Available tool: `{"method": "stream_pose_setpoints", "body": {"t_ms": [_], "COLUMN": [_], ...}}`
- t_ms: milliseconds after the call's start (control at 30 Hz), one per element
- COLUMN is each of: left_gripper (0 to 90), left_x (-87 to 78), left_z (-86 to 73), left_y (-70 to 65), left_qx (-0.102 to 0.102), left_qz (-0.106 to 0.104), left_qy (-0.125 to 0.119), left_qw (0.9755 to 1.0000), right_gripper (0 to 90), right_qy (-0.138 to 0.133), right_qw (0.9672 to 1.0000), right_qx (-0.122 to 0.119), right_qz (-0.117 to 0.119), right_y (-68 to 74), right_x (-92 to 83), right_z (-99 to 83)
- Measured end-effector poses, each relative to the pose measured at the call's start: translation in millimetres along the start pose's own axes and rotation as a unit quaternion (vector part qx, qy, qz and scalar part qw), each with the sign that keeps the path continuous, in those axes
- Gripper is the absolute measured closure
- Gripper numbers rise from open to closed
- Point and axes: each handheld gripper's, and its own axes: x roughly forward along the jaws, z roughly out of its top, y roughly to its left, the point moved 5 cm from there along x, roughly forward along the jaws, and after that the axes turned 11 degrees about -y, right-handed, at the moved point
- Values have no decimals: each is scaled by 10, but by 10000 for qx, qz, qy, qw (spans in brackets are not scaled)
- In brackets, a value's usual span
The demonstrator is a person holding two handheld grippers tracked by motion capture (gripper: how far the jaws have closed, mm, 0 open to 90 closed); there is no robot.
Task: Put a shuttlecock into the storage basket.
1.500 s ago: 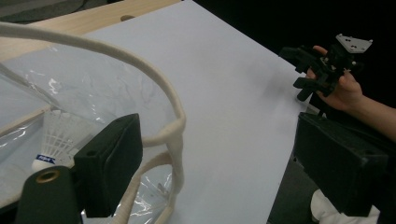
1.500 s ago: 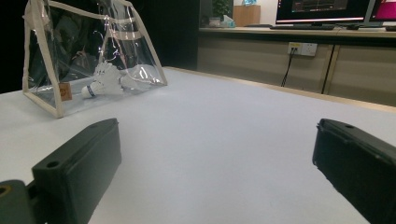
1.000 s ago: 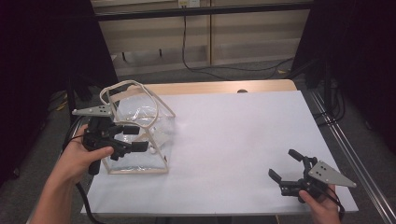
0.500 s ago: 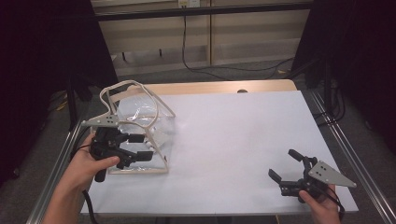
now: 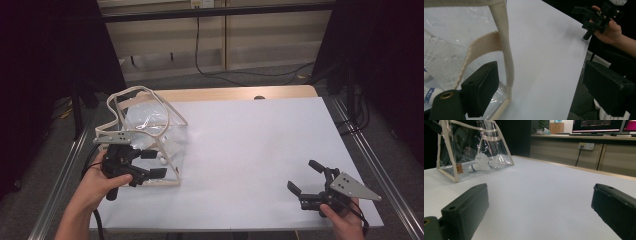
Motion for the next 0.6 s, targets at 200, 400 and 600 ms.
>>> {"method": "stream_pose_setpoints", "body": {"t_ms": [200, 400, 600], "left_gripper": [142, 137, 124], "left_x": [19, 39, 62], "left_z": [-41, -87, -142], "left_y": [-3, 4, -3], "left_qx": [-7, -17, 30], "left_qz": [-21, -7, -24], "left_qy": [20, 33, 85], "left_qw": [10000, 10000, 10000], "right_gripper": [7, 8, 7], "right_qy": [-5, -7, -5], "right_qw": [10000, 10000, 10000], "right_qx": [-4, -9, -6], "right_qz": [2, 0, 1], "right_y": [-1, -2, -1], "right_x": [-2, -1, -1], "right_z": [1, 2, 2]}}
